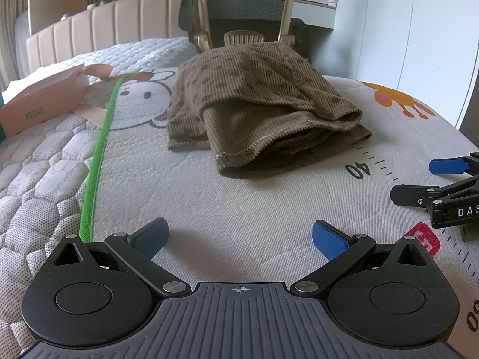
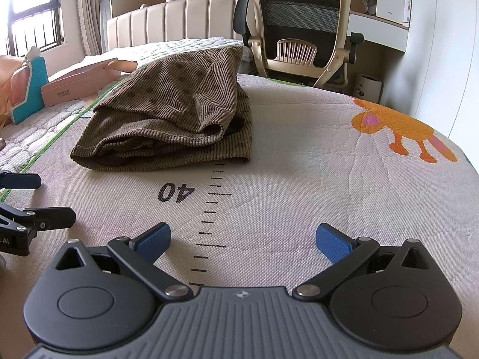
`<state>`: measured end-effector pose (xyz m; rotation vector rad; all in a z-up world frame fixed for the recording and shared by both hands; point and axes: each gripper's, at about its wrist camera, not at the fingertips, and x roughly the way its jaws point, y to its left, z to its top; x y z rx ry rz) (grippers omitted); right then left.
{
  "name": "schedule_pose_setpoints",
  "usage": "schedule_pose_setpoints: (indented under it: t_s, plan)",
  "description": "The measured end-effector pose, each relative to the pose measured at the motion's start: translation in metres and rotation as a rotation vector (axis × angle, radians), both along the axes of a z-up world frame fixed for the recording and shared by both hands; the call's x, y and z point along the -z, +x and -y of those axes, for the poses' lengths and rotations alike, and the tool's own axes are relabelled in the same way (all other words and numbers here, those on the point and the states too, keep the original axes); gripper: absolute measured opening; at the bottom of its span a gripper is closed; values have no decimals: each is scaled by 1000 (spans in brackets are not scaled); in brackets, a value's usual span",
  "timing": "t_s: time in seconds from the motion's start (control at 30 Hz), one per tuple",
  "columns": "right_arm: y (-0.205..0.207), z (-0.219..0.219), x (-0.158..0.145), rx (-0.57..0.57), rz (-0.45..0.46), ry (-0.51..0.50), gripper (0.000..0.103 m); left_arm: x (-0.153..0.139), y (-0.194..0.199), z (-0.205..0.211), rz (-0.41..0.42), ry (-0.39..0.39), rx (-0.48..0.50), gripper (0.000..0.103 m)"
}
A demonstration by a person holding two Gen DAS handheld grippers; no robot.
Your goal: Fold clothes
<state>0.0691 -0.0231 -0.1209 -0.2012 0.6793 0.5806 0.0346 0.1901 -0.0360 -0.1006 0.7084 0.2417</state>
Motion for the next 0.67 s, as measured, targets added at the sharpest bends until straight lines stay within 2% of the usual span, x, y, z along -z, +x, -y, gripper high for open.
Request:
schedule_pose_setpoints:
  t_s: [0.53, 0.67]
  plan:
    - [0, -1, 1, 1, 1, 0, 103, 0, 1, 0, -2, 3, 0, 103]
    - [0, -1, 1, 1, 1, 0, 103, -1, -2, -5, 22, -27, 0, 103]
